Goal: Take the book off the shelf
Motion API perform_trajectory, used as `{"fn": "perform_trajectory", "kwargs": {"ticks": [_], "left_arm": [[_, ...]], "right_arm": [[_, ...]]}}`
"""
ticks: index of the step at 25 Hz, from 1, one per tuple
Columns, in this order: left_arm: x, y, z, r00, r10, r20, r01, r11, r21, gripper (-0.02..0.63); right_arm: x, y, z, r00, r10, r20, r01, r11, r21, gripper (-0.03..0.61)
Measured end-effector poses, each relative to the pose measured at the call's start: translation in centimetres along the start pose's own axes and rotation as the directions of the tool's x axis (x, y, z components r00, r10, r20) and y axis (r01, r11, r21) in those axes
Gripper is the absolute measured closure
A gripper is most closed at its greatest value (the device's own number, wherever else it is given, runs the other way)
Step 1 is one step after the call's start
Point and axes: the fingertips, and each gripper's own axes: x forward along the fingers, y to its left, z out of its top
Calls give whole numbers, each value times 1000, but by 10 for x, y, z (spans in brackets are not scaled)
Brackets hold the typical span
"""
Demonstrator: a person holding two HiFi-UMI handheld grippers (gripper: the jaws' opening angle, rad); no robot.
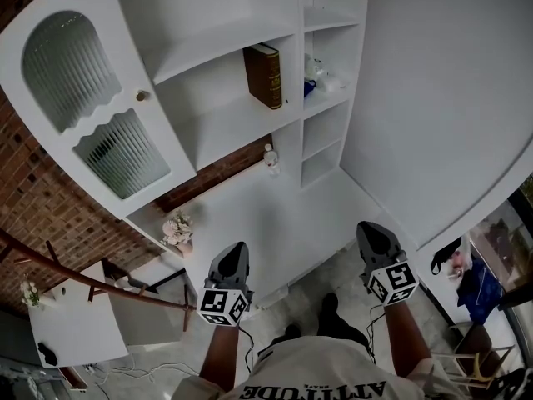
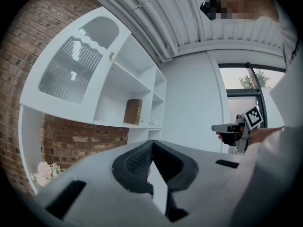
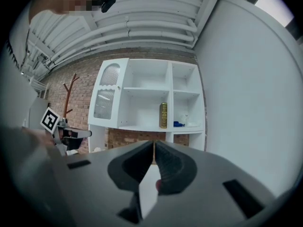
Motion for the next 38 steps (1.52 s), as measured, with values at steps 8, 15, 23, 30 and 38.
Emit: {"fn": "perform_trajectory", "kwargs": {"ticks": [8,15,23,30,38], "left_arm": [[34,-10,3,999,34,9,-34,999,9,589],[65,-20,13,997,79,16,-79,997,3,589],[107,-31,11,990,142,10,-142,990,10,589],[153,-40,20,984,177,12,-177,984,31,589],[206,-47,45,978,200,55,-203,977,60,588]], "right_arm": [[37,-34,1,998,64,10,-64,998,13,545],[65,-61,8,989,145,7,-145,989,0,545],[96,-105,9,976,218,23,-218,976,-6,545],[111,-139,6,961,275,16,-274,962,-13,545],[117,-177,-3,946,324,7,-323,946,-15,545]]}}
